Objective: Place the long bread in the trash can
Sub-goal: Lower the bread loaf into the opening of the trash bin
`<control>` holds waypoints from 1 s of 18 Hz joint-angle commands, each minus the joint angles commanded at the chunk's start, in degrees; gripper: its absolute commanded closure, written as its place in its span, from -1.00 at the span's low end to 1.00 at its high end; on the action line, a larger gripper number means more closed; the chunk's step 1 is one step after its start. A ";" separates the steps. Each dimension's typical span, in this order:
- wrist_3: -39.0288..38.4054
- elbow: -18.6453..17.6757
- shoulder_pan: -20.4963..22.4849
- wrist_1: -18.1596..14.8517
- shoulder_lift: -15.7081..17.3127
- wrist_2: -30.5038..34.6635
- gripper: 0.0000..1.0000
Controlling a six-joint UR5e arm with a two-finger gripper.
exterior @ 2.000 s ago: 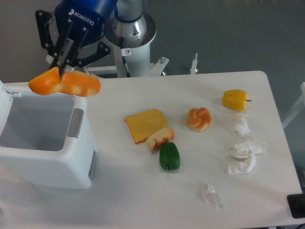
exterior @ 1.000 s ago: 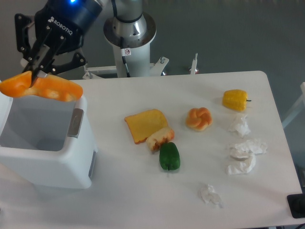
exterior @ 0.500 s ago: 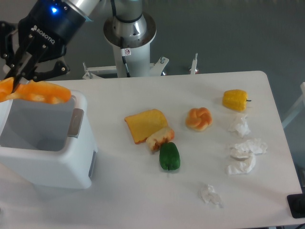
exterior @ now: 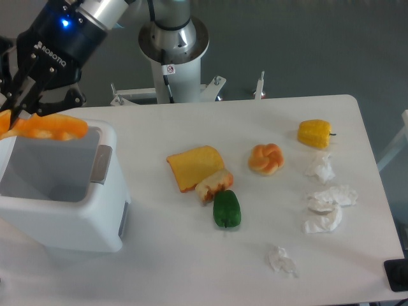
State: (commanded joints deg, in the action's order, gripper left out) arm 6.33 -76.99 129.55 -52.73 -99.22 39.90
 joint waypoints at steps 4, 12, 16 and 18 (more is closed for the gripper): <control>0.00 0.00 -0.27 0.00 -0.44 0.00 1.00; 0.08 -0.96 -0.61 0.00 -1.50 0.09 1.00; 0.35 -2.02 -0.70 0.00 -1.50 0.09 1.00; 0.44 -2.54 -0.97 0.00 -1.59 0.09 1.00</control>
State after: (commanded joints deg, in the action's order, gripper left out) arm 6.77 -79.54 128.59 -52.73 -100.81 39.99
